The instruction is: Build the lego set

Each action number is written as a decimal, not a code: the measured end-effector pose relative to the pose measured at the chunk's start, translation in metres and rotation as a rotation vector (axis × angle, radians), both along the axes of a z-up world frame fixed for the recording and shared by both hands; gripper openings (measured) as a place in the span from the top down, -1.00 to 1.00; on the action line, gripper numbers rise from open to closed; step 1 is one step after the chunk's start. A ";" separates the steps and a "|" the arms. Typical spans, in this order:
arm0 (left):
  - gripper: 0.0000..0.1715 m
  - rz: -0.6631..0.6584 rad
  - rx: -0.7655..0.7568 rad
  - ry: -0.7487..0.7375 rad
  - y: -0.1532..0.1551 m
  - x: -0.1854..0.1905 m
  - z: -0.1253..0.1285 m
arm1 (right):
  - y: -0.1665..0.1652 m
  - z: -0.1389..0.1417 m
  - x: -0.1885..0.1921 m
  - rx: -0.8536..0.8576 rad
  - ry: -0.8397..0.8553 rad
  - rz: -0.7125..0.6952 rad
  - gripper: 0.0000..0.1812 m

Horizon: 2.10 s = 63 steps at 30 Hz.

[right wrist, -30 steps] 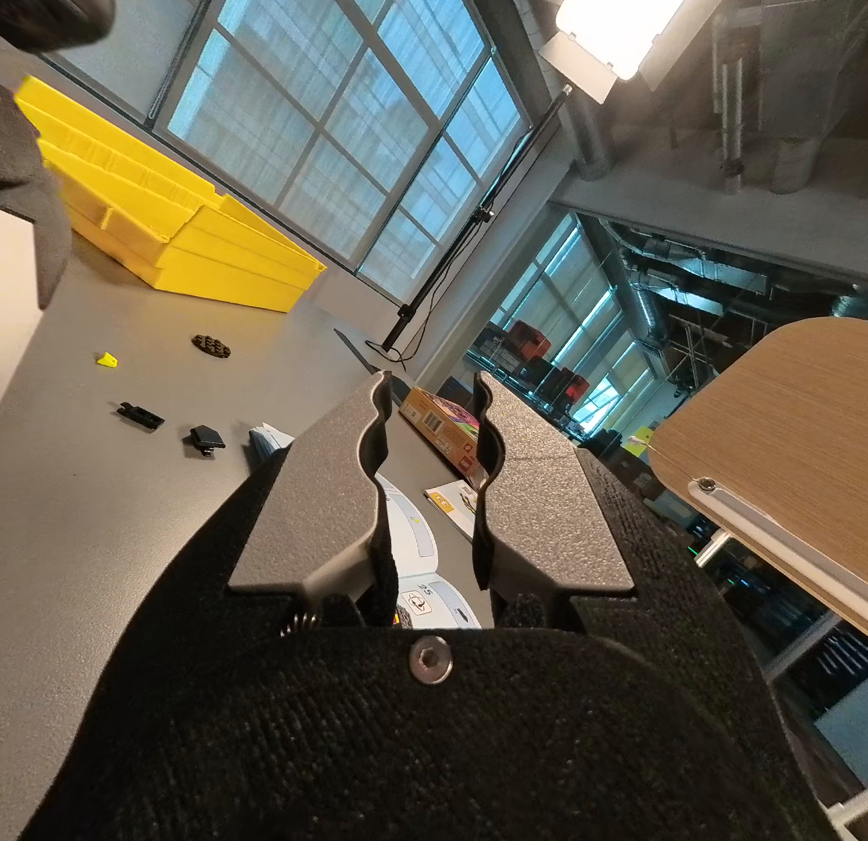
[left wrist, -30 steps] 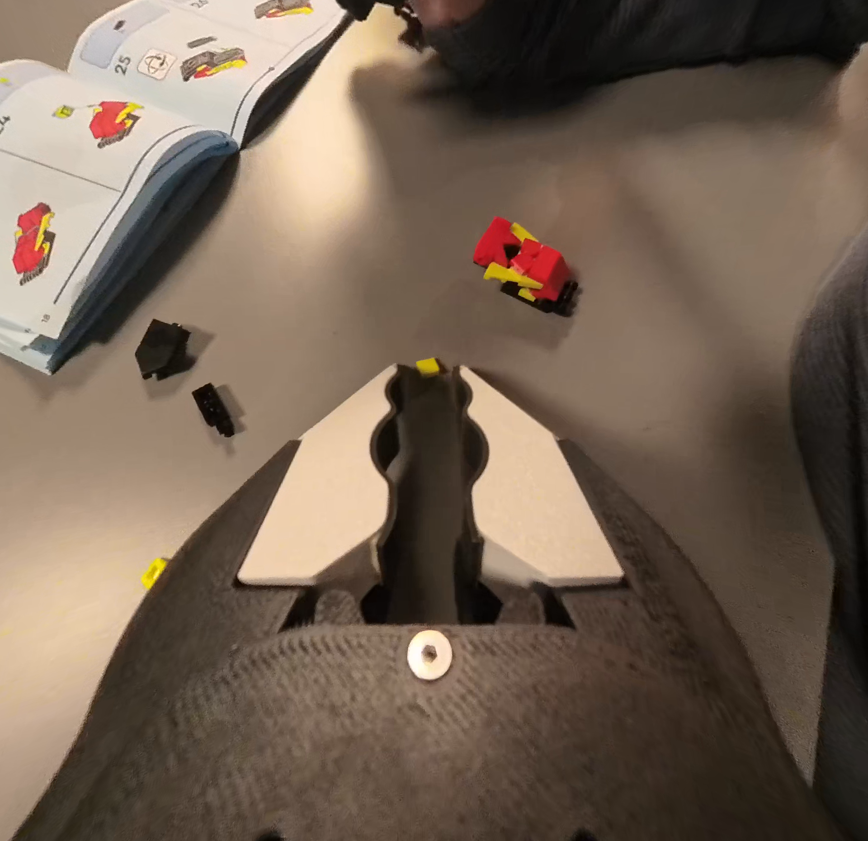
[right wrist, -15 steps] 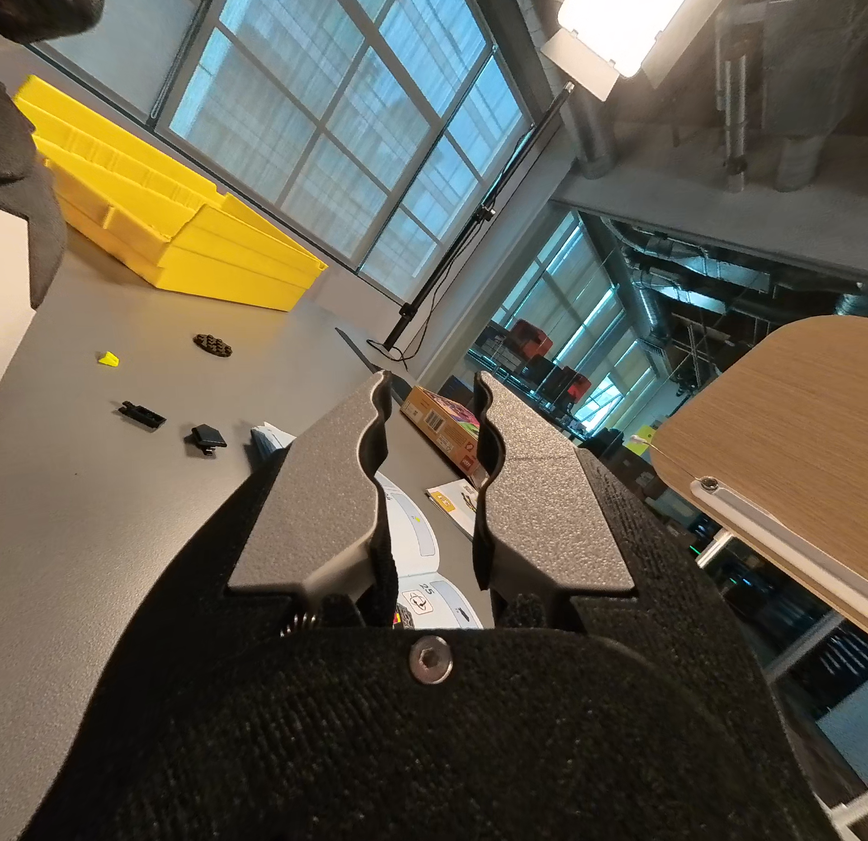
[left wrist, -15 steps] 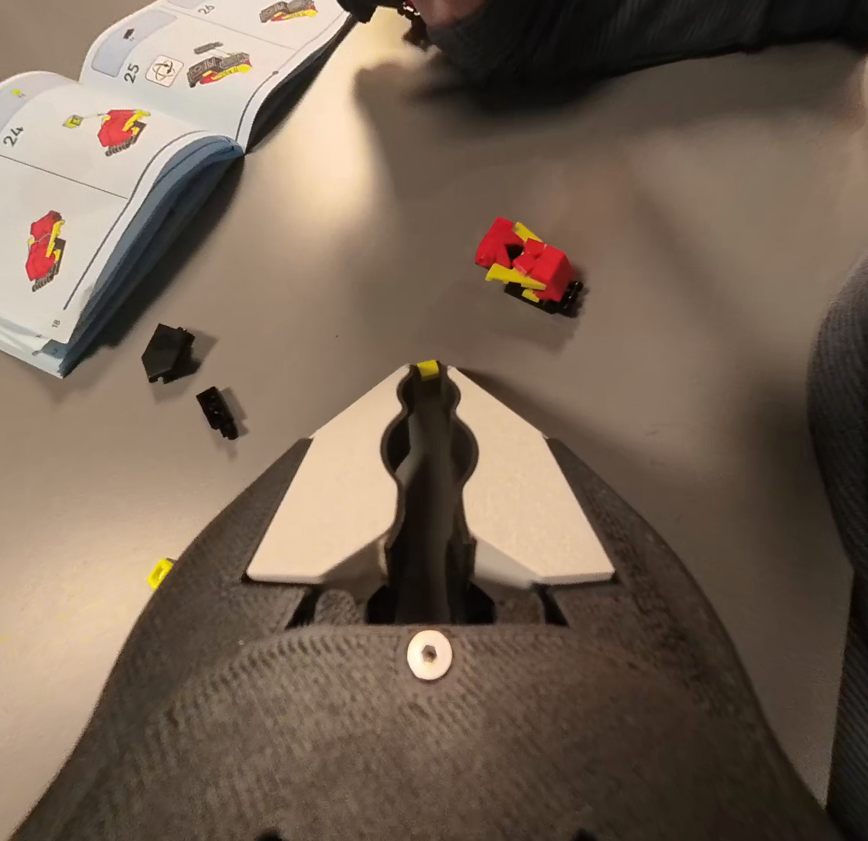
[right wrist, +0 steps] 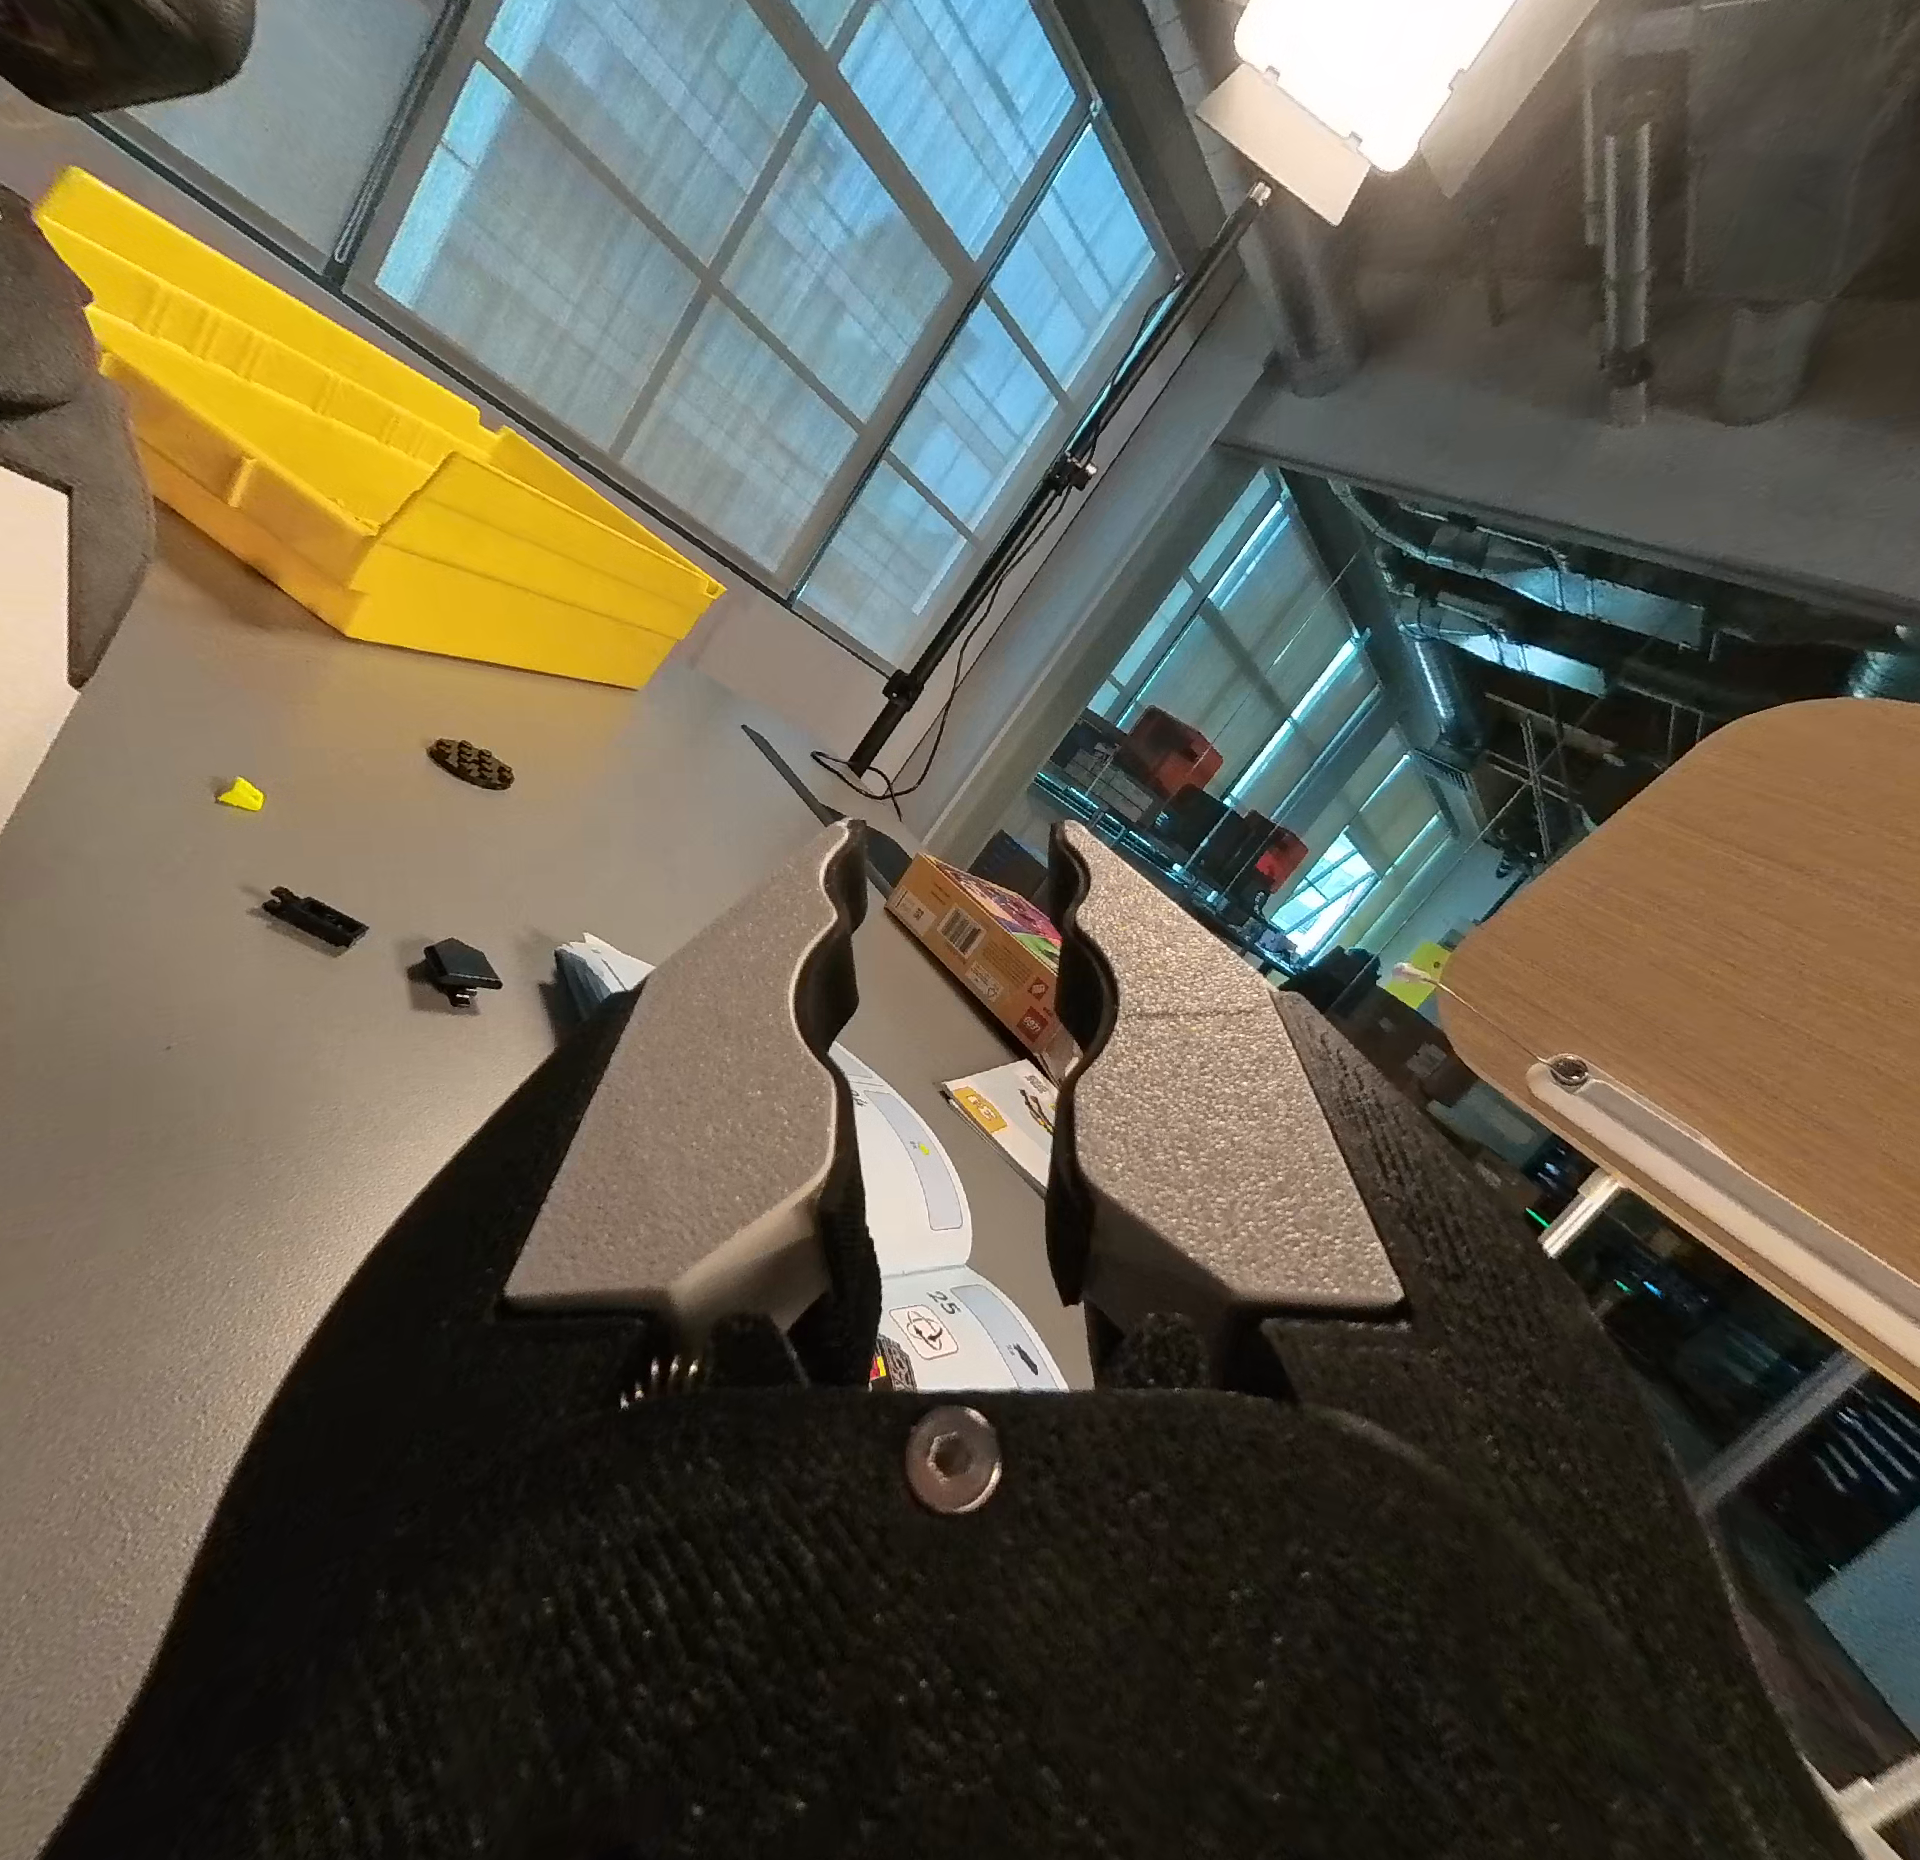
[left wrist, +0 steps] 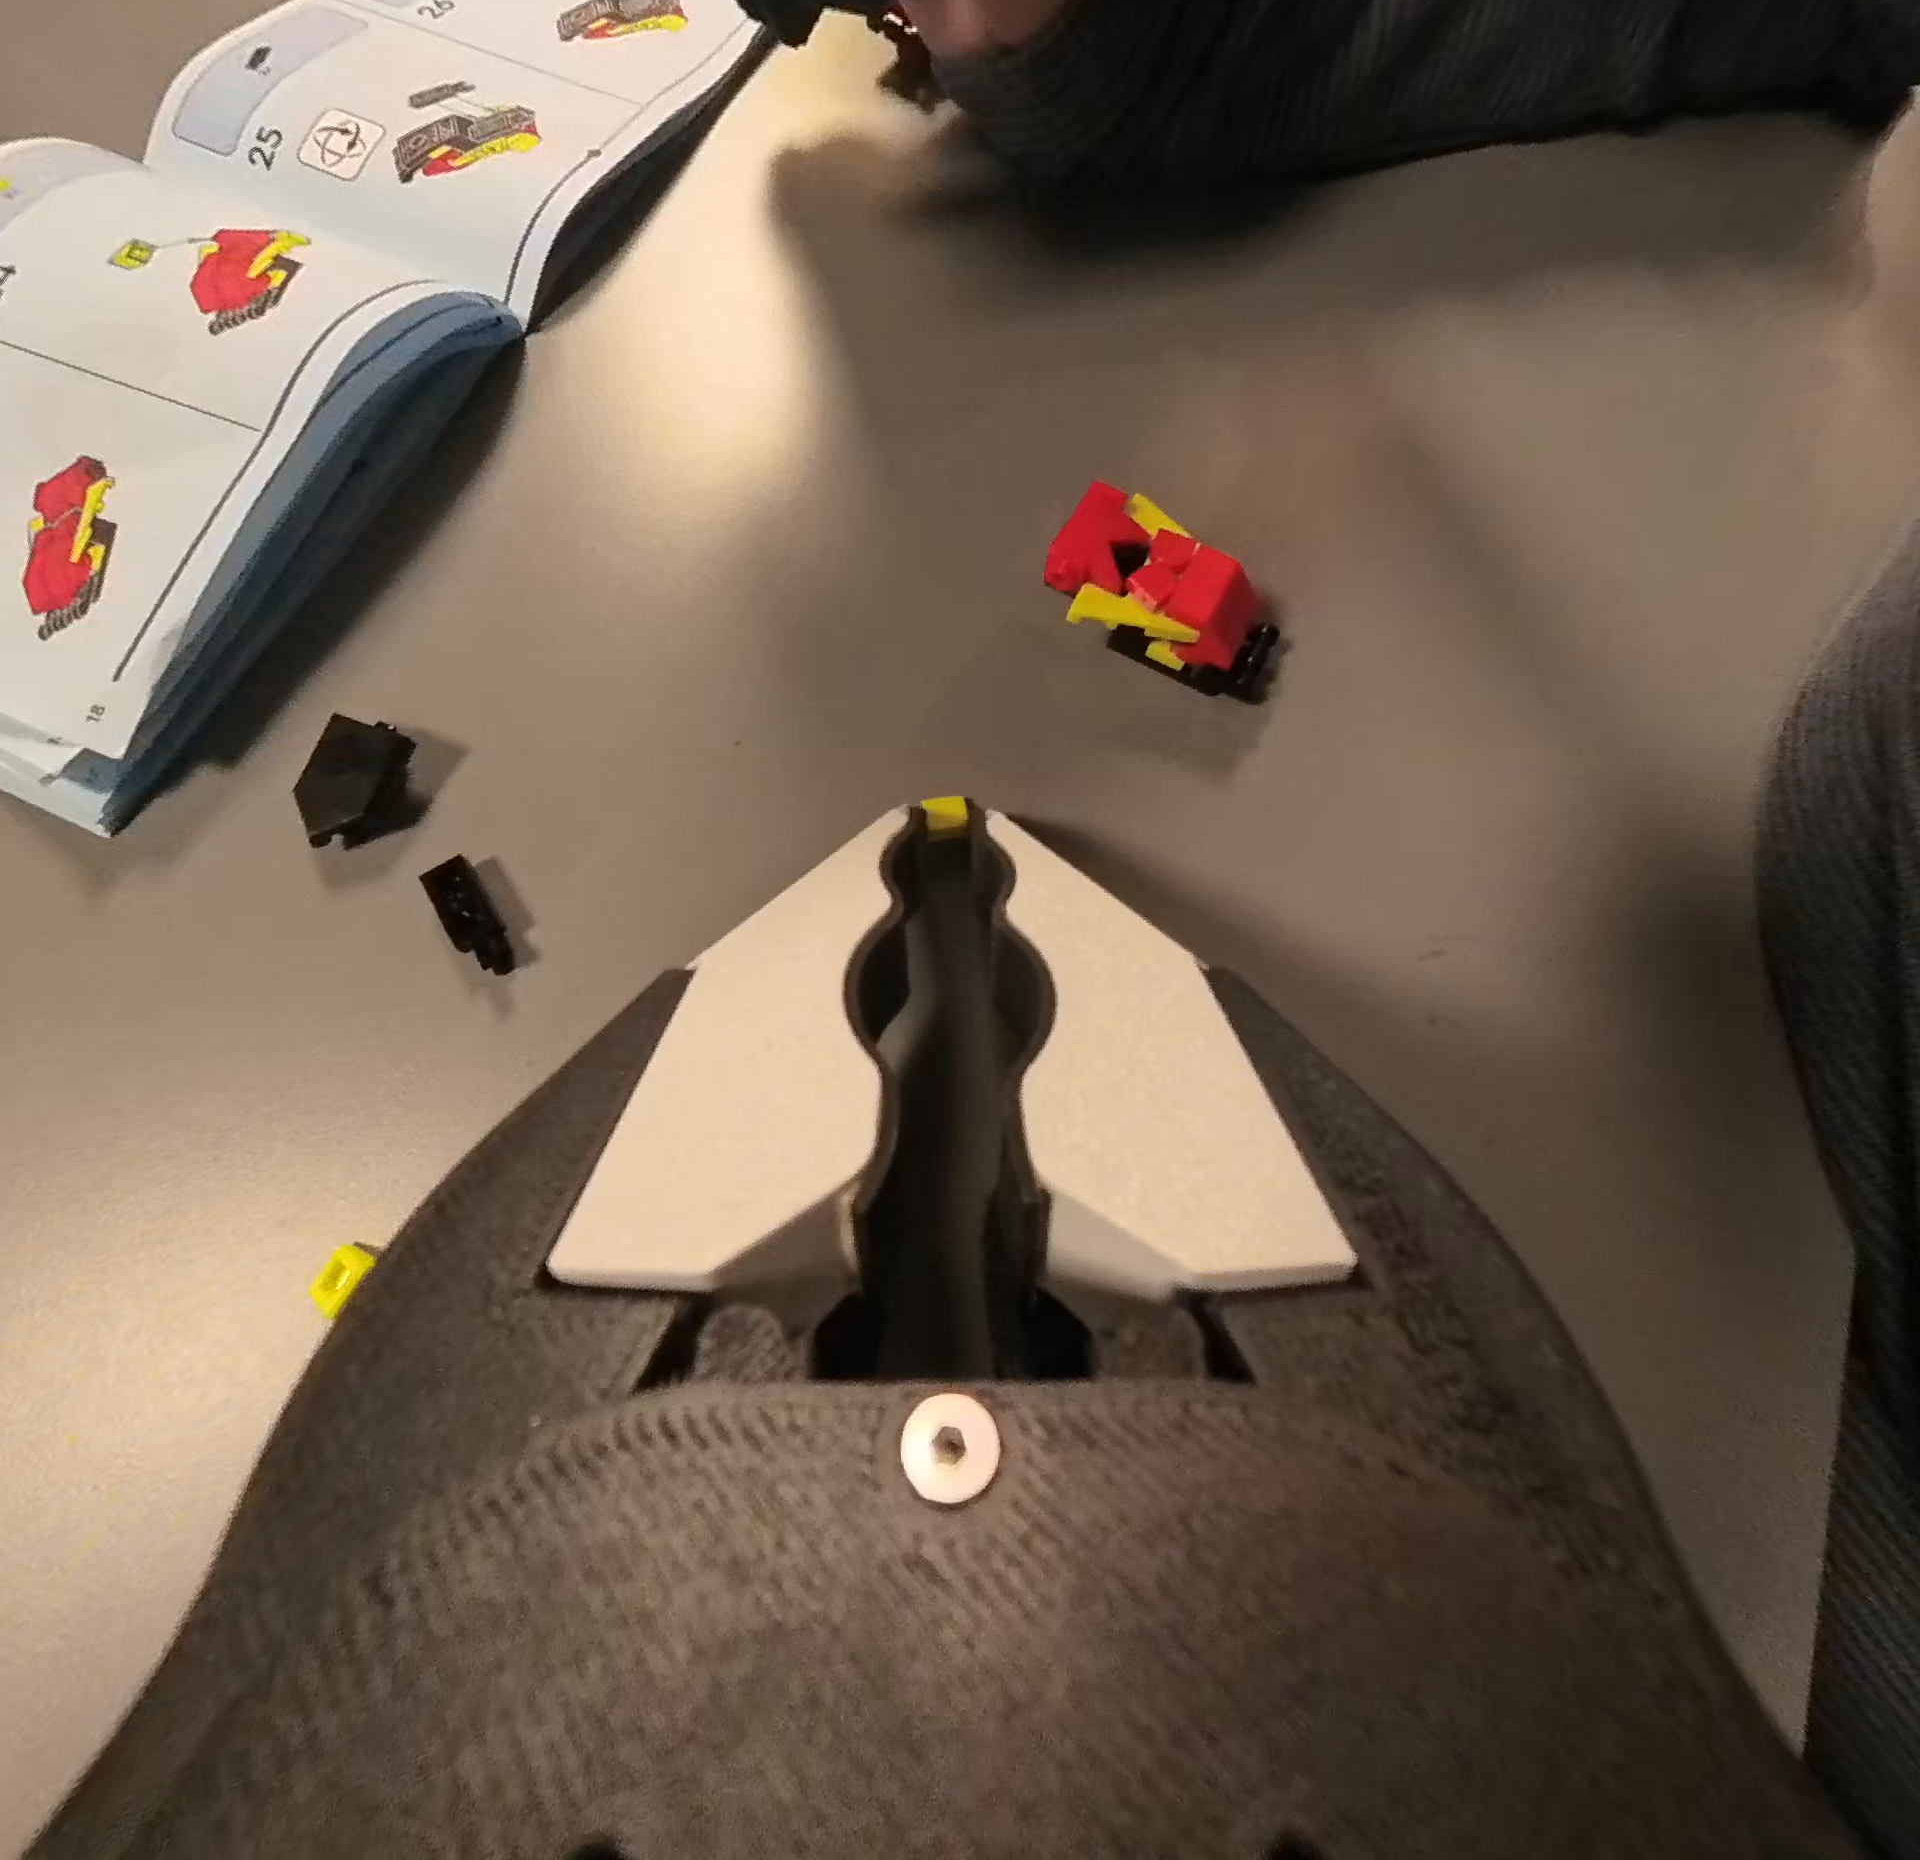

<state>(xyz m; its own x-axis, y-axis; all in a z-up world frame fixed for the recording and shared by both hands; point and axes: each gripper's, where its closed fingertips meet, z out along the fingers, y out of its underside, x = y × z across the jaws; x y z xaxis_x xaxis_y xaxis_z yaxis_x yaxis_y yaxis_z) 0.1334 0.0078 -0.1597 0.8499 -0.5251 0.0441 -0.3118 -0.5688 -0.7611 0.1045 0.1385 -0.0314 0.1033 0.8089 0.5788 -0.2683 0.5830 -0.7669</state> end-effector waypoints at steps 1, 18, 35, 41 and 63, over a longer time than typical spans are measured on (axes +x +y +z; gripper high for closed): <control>0.91 -0.002 0.000 0.000 0.000 0.000 0.000 | 0.000 0.000 0.000 0.000 0.000 0.000 0.64; 0.91 0.028 0.099 0.152 0.010 -0.007 0.002 | 0.000 0.001 -0.001 0.012 0.005 0.003 0.64; 0.82 0.112 0.056 0.098 0.015 -0.018 0.001 | -0.001 0.001 -0.001 0.032 0.006 0.005 0.64; 0.67 0.124 0.034 0.060 0.014 -0.018 0.001 | -0.001 0.001 -0.001 0.034 0.002 0.008 0.64; 0.23 -0.254 0.093 0.066 0.022 0.064 0.005 | -0.005 0.000 0.000 0.051 -0.003 0.017 0.64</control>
<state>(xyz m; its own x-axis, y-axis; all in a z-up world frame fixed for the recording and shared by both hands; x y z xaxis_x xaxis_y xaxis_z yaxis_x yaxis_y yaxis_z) 0.1975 0.0300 -0.1552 0.6902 -0.7207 -0.0654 -0.4861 -0.3948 -0.7797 0.1042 0.1336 -0.0313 0.0878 0.7803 0.6192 -0.2767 0.6163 -0.7373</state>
